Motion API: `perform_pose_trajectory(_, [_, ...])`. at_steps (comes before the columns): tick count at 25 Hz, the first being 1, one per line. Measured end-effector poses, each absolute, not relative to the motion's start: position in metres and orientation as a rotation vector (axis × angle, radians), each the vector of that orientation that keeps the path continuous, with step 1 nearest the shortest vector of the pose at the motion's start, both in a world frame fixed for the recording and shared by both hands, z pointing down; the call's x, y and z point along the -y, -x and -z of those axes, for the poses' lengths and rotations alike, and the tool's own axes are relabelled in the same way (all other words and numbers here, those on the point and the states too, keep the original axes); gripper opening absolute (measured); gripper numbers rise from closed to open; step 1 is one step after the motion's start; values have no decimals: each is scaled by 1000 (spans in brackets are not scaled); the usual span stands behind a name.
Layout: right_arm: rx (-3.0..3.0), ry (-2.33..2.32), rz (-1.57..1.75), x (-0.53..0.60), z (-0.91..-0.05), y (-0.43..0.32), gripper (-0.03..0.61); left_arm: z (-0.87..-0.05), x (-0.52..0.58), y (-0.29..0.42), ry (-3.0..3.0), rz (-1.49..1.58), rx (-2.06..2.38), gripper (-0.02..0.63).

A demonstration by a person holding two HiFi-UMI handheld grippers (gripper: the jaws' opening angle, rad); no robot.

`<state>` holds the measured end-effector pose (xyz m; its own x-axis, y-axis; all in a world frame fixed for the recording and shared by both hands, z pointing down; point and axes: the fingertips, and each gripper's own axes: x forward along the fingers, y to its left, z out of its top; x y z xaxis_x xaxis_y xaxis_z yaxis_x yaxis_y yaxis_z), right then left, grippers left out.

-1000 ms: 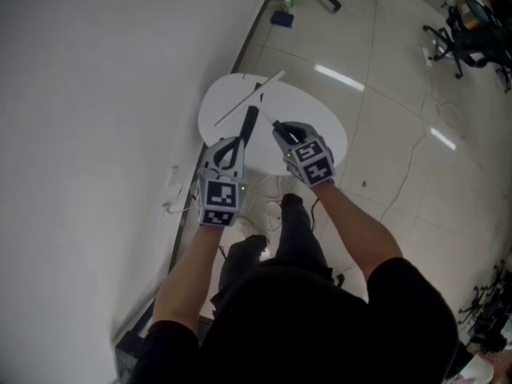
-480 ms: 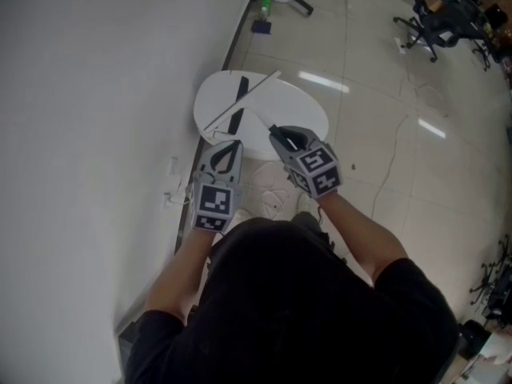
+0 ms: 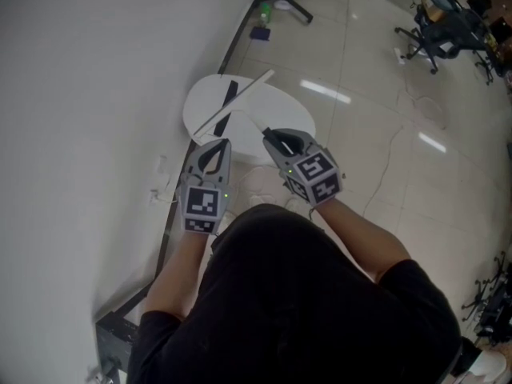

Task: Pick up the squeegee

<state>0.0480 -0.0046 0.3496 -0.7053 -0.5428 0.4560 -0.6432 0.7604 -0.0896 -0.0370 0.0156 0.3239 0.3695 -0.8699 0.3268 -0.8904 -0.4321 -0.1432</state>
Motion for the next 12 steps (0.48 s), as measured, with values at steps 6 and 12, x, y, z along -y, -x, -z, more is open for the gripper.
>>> perform_pose_trajectory(6, [2583,-897,-323,7,-342,-61,100,-322,-19,19,-2550,-568,1659,6])
perform_pose_trajectory(12, [2589,-909,-323,3,-343,-67,98,-322,-24,13,-2560,-581,1664,6])
